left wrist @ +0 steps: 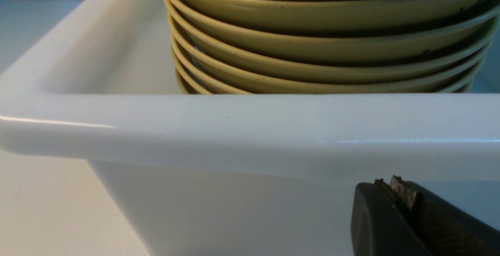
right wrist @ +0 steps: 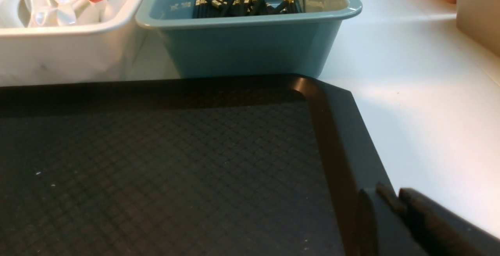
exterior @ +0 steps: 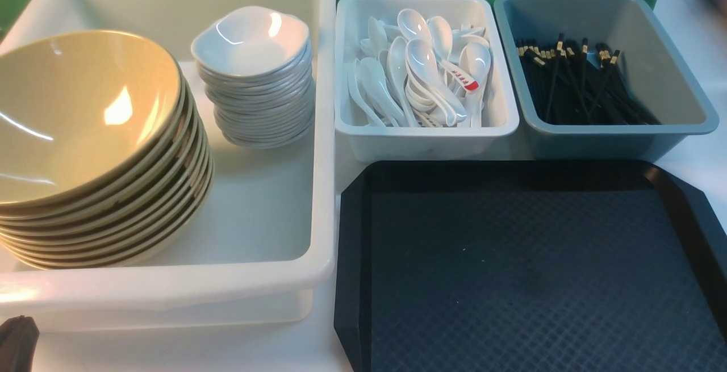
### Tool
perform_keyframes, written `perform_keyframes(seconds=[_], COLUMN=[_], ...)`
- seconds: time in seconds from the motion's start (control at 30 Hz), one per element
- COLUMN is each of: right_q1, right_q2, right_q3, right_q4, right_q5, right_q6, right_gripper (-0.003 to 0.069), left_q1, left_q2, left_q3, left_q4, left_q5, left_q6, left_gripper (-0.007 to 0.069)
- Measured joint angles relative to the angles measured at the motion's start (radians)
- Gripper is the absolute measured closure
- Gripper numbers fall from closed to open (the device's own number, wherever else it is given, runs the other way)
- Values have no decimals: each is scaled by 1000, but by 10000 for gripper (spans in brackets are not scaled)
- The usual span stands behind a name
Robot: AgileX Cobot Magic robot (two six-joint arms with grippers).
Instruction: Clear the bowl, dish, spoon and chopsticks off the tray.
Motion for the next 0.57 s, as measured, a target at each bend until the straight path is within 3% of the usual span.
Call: perform_keyframes(seconds=[0.57], right_q1=[0], right_q2=[0], right_q3=[0], right_q4=[0], right_q5=[0], right_q6=[0], right_gripper=[544], left_q1=[0], left_q2=[0], left_q3=[0], left_q4=[0], left_q5=[0], left_q6=[0], left_gripper=[636])
